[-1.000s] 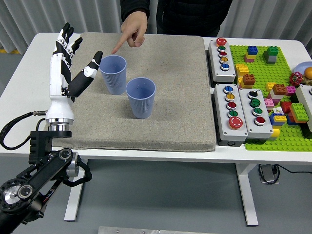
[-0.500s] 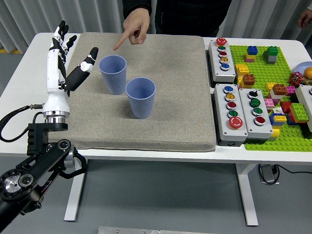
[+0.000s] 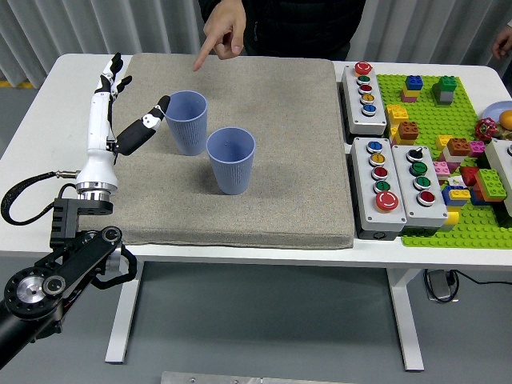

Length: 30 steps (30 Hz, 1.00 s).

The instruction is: Pick cup pour cup place

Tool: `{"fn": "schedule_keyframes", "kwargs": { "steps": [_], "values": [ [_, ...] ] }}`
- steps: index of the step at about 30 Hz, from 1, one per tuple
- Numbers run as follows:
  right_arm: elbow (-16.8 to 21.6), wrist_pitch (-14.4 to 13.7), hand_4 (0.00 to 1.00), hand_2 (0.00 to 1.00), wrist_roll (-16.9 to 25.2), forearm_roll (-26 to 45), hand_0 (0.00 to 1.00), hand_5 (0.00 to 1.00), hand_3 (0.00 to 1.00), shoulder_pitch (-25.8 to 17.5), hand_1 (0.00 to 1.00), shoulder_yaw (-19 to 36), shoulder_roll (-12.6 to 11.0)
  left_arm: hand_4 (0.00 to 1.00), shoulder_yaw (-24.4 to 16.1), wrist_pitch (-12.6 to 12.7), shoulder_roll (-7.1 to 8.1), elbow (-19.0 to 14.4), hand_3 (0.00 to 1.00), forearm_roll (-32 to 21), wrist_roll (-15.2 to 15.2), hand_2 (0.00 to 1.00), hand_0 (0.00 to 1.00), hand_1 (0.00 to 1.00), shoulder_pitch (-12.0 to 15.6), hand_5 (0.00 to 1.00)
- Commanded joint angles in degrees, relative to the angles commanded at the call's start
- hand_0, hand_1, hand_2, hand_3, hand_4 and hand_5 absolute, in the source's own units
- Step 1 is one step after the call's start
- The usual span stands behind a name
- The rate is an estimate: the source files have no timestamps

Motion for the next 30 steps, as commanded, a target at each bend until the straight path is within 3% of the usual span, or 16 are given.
{"fn": "schedule_keyframes", "kwargs": {
  "steps": [9,20,30],
  "values": [
    [0.1,0.0,0.002,0.554,-0.3,-0.8,0.668,0.183,0.543,0.9,0.609,0.1,-0.1,0.854,0.8,-1.3,-0.03,4.0,0.998,-0.2,0.5,0.998,0.883,0.879,-2.4,0.385],
    [-0.1,0.0,0.002,0.554,0.1,-0.3,0.668,0.18,0.544,-1.1,0.609,-0.4,0.2,0.857,5.9,-2.5,-1.42,7.8,0.998,-0.5,0.8,0.998,0.886,0.885,-1.6,0.382],
    [-0.2,-0.1,0.002,0.554,0.1,0.1,0.668,0.178,0.544,-1.3,0.609,-0.5,0.2,0.857,6.1,-3.2,-1.84,11.2,0.998,-1.9,0.5,0.998,0.888,0.887,-2.7,0.382]
  ]
}}
